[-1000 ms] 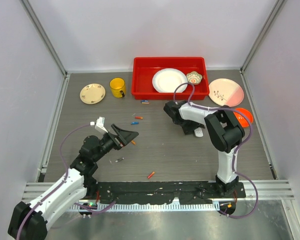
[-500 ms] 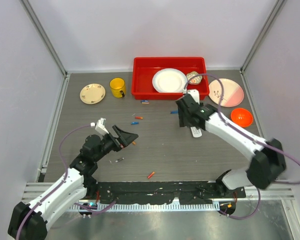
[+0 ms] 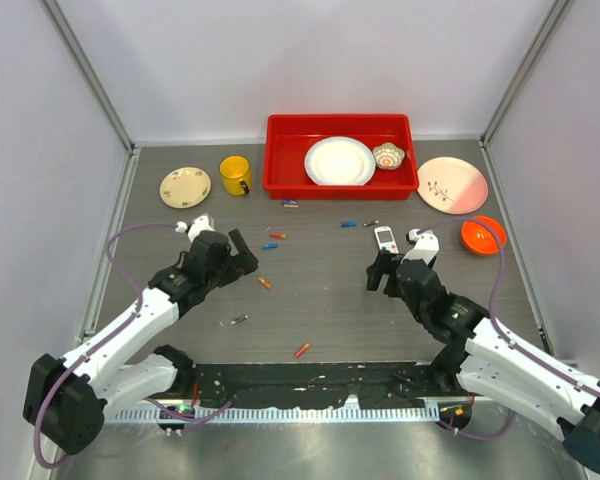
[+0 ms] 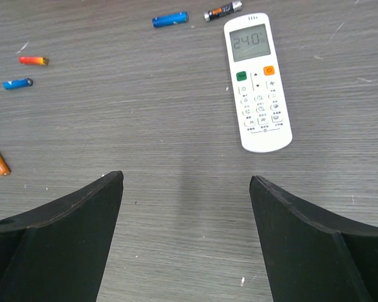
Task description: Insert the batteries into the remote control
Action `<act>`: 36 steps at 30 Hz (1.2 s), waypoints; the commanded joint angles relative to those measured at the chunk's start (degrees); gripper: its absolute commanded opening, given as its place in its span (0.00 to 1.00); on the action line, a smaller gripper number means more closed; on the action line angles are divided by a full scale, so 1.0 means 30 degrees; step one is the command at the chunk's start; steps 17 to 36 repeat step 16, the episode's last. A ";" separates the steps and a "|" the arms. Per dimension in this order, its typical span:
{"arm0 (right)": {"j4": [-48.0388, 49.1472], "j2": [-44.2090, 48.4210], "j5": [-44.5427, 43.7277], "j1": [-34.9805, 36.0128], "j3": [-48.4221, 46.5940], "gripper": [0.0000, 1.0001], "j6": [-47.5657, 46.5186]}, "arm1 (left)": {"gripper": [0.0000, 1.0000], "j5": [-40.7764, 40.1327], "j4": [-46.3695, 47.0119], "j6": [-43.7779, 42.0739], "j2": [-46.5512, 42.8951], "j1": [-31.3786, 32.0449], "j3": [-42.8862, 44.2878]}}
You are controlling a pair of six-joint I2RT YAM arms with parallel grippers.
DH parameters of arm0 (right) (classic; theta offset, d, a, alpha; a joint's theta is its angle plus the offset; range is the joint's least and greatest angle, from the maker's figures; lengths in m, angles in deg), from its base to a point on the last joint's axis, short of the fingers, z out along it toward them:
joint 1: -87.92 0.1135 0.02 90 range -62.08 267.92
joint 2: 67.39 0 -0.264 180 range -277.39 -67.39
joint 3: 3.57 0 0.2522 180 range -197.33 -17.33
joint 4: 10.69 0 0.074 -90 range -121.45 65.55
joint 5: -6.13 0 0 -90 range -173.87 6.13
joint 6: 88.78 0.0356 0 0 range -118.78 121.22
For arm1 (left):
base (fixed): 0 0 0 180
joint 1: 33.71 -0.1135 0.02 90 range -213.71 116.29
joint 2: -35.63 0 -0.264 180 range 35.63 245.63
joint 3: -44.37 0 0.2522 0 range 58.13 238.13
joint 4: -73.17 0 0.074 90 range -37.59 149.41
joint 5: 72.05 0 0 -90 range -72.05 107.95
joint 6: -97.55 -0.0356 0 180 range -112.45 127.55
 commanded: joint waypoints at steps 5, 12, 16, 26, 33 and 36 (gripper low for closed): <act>0.2099 0.1563 -0.5744 0.1402 0.0777 0.88 0.1381 | 1.00 -0.3288 -0.2247 -0.1327 0.1332 0.1315 0.2798; 0.2184 0.1769 -0.4984 0.1402 0.1098 0.88 0.2059 | 1.00 -0.4200 0.0067 -0.1444 -0.1481 0.1932 0.0955; 0.1747 0.1271 -0.4781 0.1402 0.1013 0.89 0.2353 | 1.00 -0.4638 -0.1067 -0.1181 -0.1307 0.1932 0.1448; 0.1747 0.1271 -0.4781 0.1402 0.1013 0.89 0.2353 | 1.00 -0.4638 -0.1067 -0.1181 -0.1307 0.1932 0.1448; 0.1747 0.1271 -0.4781 0.1402 0.1013 0.89 0.2353 | 1.00 -0.4638 -0.1067 -0.1181 -0.1307 0.1932 0.1448; 0.1747 0.1271 -0.4781 0.1402 0.1013 0.89 0.2353 | 1.00 -0.4638 -0.1067 -0.1181 -0.1307 0.1932 0.1448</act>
